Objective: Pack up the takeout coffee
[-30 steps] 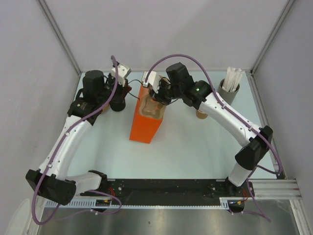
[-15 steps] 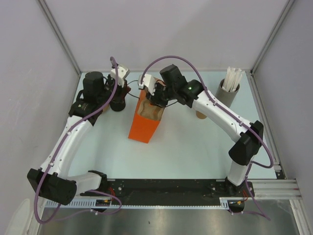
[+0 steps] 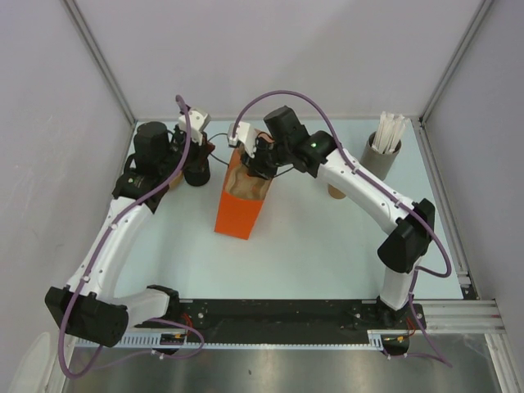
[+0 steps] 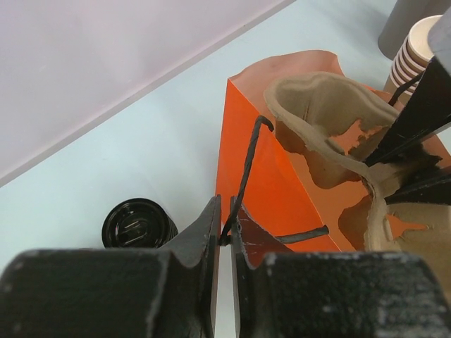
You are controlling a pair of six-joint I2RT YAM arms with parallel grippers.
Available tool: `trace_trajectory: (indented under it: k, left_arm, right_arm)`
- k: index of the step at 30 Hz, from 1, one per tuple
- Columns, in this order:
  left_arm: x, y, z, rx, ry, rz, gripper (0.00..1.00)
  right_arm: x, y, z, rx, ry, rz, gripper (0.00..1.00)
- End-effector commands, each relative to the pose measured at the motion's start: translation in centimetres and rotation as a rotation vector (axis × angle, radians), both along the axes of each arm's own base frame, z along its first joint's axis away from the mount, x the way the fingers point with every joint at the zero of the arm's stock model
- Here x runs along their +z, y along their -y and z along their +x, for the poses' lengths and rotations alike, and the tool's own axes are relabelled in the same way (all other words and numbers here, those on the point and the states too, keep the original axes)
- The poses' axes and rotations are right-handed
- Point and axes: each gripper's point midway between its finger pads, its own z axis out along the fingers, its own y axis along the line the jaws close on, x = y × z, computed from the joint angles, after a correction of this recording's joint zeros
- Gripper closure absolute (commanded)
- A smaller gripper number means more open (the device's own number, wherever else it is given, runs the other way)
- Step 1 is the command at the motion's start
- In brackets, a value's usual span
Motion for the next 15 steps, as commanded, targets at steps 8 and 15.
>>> trace_trajectory:
  k: [8, 15]
  left_arm:
    - [1.2, -0.6, -0.1, 0.018, 0.042, -0.042, 0.88]
    - [0.9, -0.5, 0.0, 0.014, 0.034, -0.043, 0.89]
  right_arm:
    - [-0.4, -0.8, 0.2, -0.005, -0.027, 0.031, 0.72]
    - [1.1, -1.5, -0.3, -0.010, 0.135, 0.021, 0.72]
